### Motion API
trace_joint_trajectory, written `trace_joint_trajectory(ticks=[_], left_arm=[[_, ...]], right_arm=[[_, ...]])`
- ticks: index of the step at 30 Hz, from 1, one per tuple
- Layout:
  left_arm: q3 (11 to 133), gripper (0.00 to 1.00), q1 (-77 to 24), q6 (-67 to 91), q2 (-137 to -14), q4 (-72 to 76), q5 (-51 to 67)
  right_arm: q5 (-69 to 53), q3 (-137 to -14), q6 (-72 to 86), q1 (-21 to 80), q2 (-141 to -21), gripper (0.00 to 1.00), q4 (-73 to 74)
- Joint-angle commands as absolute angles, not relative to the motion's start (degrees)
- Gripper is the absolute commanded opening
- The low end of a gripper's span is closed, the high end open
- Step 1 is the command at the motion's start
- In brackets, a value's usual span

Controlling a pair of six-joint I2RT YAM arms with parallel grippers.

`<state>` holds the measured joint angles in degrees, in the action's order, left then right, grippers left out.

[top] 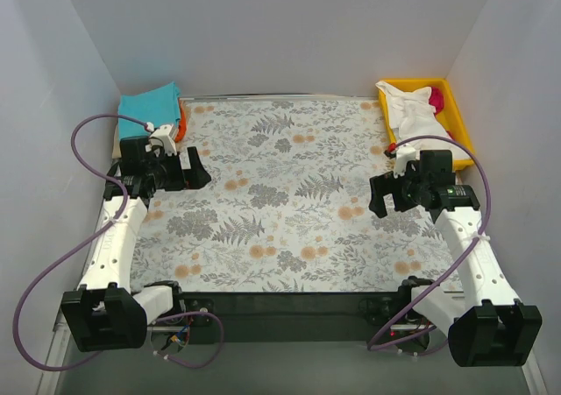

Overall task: Fold and stack the t-shirts
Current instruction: Grab the tshirt from the pile

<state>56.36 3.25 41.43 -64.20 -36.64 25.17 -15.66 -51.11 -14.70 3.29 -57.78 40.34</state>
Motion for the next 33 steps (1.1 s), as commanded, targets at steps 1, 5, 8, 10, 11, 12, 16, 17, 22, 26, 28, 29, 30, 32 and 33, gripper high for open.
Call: trace_joint_trajectory(ticks=[1,5,8,10,11,12,16,17,22,26,28,29,30,32,33], left_arm=[[59.41,0.98,3.16,40.95,-63.98,-36.91,26.81],[60.73,0.98,3.08,42.19,-64.68,-36.48,27.68],[63.27,0.98,3.16,43.06,-66.62,-36.65,29.44],[64.59,0.98,3.08,43.24,-67.85,-36.83,30.67],[65.38,0.98,3.16,43.33,-68.98,-36.83,31.02],[66.52,0.98,3.16,43.33,-69.43,-36.83,31.03],[68.29,0.98,3.16,43.68,-71.19,-35.69,30.41],[68.47,0.98,3.16,43.68,-71.45,-35.16,30.67],[68.73,0.98,3.16,44.21,-73.21,-34.02,31.11],[68.38,0.98,3.16,44.21,-74.53,-34.01,30.85],[68.29,0.98,3.16,43.95,-74.88,-34.28,30.50],[68.03,0.98,3.08,43.77,-74.80,-34.45,30.24],[67.94,0.98,3.16,43.68,-74.88,-34.45,29.63],[67.85,0.98,3.16,43.33,-74.88,-34.98,28.83],[68.03,0.98,3.16,43.07,-74.97,-35.33,28.57]], right_arm=[[-18.19,-53.52,-16.35,3.25,-58.18,0.99,41.22],[-16.97,-55.27,-16.44,3.16,-60.19,0.98,40.78],[-16.96,-59.74,-16.96,2.11,-65.01,0.98,40.69],[-17.92,-63.26,-17.49,0.89,-68.54,0.98,40.78],[-18.36,-65.37,-17.75,-1.21,-72.38,0.98,40.69],[-18.63,-70.18,-18.45,-2.10,-74.51,0.98,40.69],[-17.76,-83.91,-18.81,-7.37,-86.11,0.98,40.43],[-17.14,-87.59,-18.46,-8.08,-91.44,0.98,40.52],[-10.83,-108.40,-15.47,-10.19,-107.89,0.98,40.34],[-6.77,-120.02,-14.07,-10.28,-118.35,0.98,40.08],[-5.89,-123.38,-13.89,-10.20,-123.28,0.98,39.73],[-5.89,-125.66,-13.97,-10.28,-124.70,0.97,39.20],[-5.80,-126.03,-13.89,-10.28,-125.85,0.96,38.68],[-5.45,-126.04,-13.89,-10.28,-128.31,0.96,36.23],[-5.28,-124.64,-13.45,-10.20,-128.76,0.95,35.17]])
